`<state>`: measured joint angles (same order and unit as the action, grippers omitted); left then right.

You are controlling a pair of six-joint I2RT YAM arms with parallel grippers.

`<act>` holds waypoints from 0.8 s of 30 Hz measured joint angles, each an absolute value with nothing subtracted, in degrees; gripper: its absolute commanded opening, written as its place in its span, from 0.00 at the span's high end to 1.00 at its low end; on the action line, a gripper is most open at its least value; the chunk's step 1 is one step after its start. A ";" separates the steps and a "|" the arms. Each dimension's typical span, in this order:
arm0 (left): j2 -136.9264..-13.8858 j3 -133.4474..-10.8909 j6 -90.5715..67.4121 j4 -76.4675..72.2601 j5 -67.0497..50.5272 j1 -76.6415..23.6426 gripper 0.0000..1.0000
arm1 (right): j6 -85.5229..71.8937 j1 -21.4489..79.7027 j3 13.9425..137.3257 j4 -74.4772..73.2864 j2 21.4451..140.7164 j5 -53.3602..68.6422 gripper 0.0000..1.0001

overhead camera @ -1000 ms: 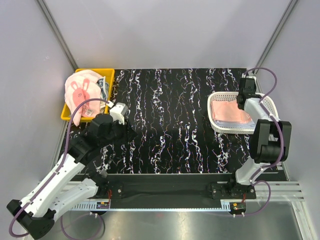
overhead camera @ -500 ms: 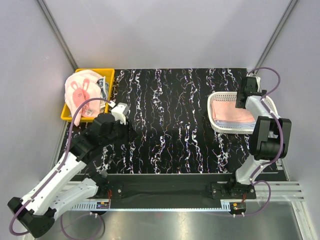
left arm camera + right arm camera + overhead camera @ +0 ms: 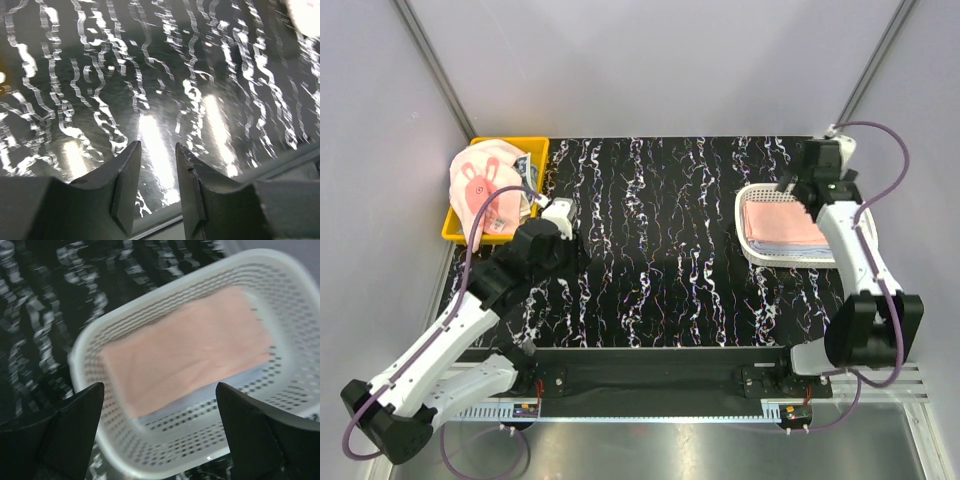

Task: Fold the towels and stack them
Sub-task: Neatly place the folded towel into the bin, then grab crumpled towel

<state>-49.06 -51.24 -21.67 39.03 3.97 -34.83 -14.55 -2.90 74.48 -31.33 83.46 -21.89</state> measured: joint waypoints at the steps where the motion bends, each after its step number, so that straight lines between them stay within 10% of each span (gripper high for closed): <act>1: -50.41 -52.47 -22.13 39.81 5.50 -34.68 0.60 | -16.14 0.84 73.58 -30.79 81.45 -21.91 0.00; 8: -63.55 -64.05 -26.28 40.05 13.82 -22.44 0.53 | -23.90 28.80 66.28 -24.40 79.31 -16.38 0.00; 24: -95.22 -77.84 -31.11 34.54 22.44 7.29 0.43 | -27.22 31.75 58.57 -17.12 79.53 -2.85 0.00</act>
<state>-95.22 -77.84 -31.11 34.54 22.44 7.29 -27.22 31.75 58.57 -17.12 79.53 -2.85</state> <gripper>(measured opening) 0.569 0.994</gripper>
